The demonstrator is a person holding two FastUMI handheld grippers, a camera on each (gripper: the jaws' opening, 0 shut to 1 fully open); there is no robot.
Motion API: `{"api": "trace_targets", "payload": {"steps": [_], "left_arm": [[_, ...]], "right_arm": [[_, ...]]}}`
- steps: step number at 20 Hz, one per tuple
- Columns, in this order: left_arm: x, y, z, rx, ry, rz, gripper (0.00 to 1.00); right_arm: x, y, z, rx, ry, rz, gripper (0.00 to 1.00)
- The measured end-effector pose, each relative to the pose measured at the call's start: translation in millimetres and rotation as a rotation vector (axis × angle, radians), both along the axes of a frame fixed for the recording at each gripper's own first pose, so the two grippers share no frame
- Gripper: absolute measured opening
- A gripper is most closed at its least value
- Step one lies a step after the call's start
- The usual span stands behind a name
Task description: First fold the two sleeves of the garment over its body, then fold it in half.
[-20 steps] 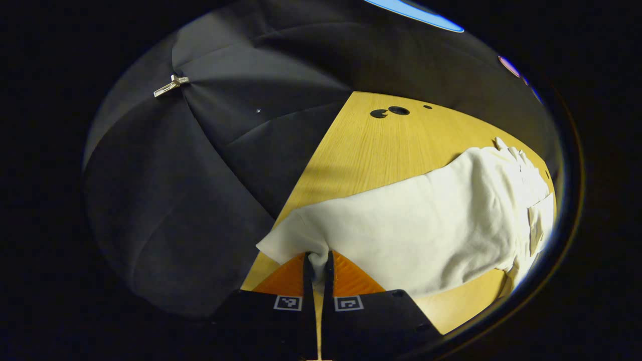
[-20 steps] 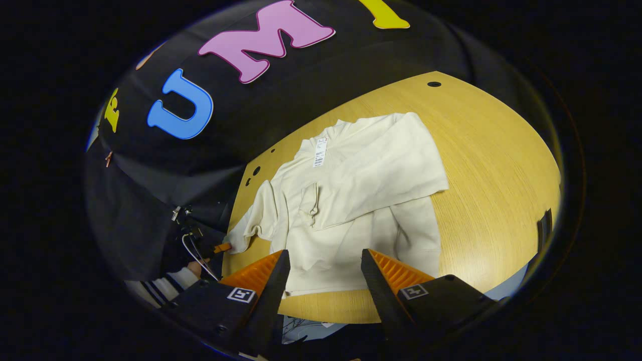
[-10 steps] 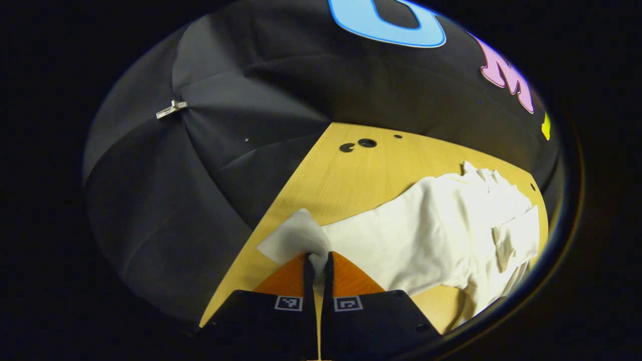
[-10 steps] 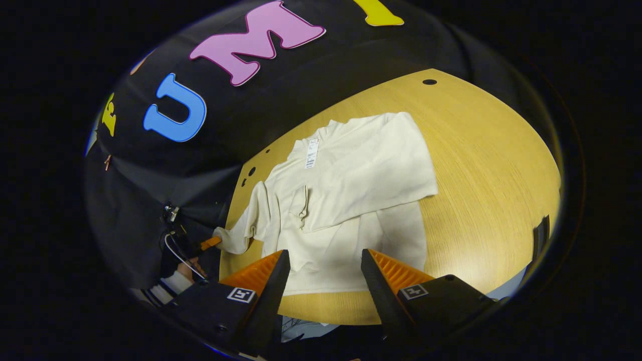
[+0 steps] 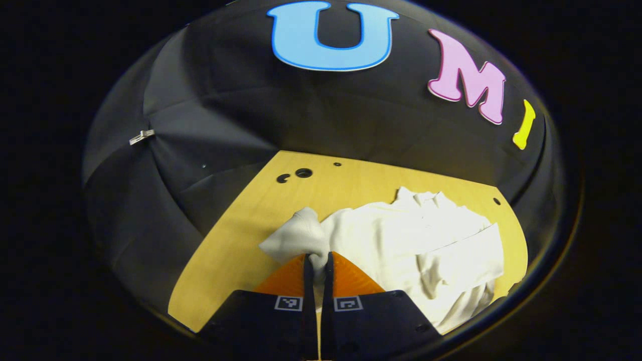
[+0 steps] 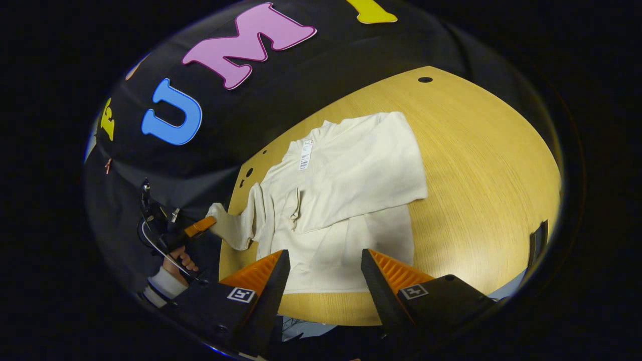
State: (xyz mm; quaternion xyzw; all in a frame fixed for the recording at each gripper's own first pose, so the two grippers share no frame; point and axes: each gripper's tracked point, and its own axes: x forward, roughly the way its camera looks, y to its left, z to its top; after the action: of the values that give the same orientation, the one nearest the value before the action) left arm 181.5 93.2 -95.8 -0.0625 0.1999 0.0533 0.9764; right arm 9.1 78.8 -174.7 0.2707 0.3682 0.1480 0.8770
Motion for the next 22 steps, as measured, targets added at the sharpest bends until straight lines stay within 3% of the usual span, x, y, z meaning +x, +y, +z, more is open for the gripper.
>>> {"api": "trace_targets", "payload": {"steps": [11, 15, 16, 17, 21, 22], "left_arm": [[11, -156, 32, -0.018, -0.039, -0.206, 0.08], [19, -206, 19, 0.012, -0.018, -0.269, 0.08], [21, -216, 14, 0.022, -0.007, -0.28, 0.03], [24, -225, 6, 0.033, 0.008, -0.286, 0.08], [35, -253, -27, 0.076, 0.07, -0.303, 0.08], [38, -258, -35, 0.092, 0.089, -0.308, 0.04]], "right_arm": [[3, -28, -5, 0.021, 0.008, -0.026, 0.88], [1, -38, -9, 0.012, 0.016, -0.037, 0.88], [0, -41, -10, 0.013, 0.019, -0.042, 0.88], [-1, -46, -11, 0.013, 0.022, -0.048, 0.88], [0, -54, -15, 0.016, 0.031, -0.065, 0.88], [0, -55, -16, 0.015, 0.034, -0.067, 0.88]]}}
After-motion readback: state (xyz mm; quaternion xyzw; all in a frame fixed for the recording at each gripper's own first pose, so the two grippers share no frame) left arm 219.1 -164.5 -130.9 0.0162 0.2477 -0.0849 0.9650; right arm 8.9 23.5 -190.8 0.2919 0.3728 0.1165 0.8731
